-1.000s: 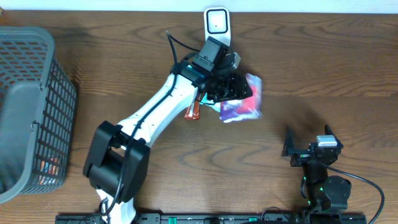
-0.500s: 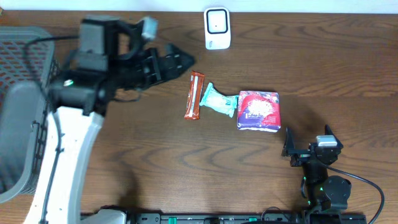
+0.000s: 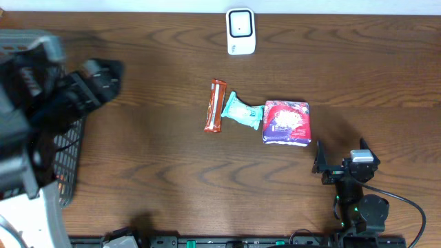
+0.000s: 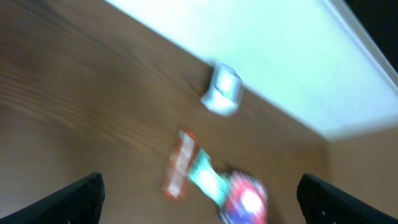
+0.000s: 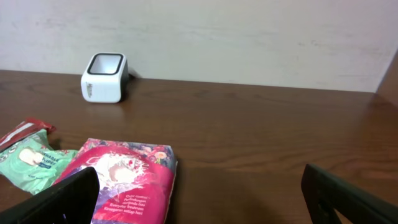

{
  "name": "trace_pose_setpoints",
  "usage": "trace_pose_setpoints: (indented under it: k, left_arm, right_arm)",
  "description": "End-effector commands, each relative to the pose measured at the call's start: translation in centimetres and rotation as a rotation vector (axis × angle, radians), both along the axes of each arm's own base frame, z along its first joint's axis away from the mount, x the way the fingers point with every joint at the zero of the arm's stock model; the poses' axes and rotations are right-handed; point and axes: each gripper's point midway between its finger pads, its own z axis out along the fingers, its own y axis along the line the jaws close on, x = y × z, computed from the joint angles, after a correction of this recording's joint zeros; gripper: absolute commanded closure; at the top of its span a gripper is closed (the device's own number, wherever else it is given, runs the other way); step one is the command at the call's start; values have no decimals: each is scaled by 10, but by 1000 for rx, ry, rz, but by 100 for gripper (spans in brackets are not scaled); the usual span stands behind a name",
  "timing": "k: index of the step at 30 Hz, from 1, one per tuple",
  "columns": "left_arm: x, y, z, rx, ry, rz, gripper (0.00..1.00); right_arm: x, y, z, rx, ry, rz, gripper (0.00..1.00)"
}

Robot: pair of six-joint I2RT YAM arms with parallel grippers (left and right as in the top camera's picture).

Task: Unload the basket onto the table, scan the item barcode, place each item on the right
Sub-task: 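Reach the left gripper into the basket and grasp the small orange tissue pack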

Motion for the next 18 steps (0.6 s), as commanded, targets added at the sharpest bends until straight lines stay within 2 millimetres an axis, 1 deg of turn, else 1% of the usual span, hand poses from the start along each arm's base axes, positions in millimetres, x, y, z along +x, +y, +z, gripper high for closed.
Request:
trace_pose_setpoints:
  k: [1,3,6,9,11,13,15,16,18]
  left_arm:
    - [-12,75,6,152,-11,307,2]
    - [-20,112,3,166,20,476,2]
    - [-29,161,-6,123,63,706,2]
    - [-40,206,-24,47,126,917,2]
    - [-48,233,-42,-3,181,1035,2]
    - [-53,253,-61,-59,237,1111,2]
    - [-58,264,-83,-104,313,1153,2]
    - [-59,266,-96,-124,361,1157,2]
    - [-63,262,-119,-150,469,1134,2]
  right_arm:
    - [0,-2,0,-8,-1,-7,1]
    - [0,-2,0,-8,-1,-7,1]
    - [0,-2,0,-8,-1,-7,1]
    - [0,-2,0,-8,-1,-7,1]
    - [0,-2,0,-8,-1,-7,1]
    - [0,3,0,-8,-1,12,1]
    - [0,5,0,-8,-1,21,1]
    - [0,5,0,-8,-1,21,1]
    - [0,5,0,-9,-1,21,1]
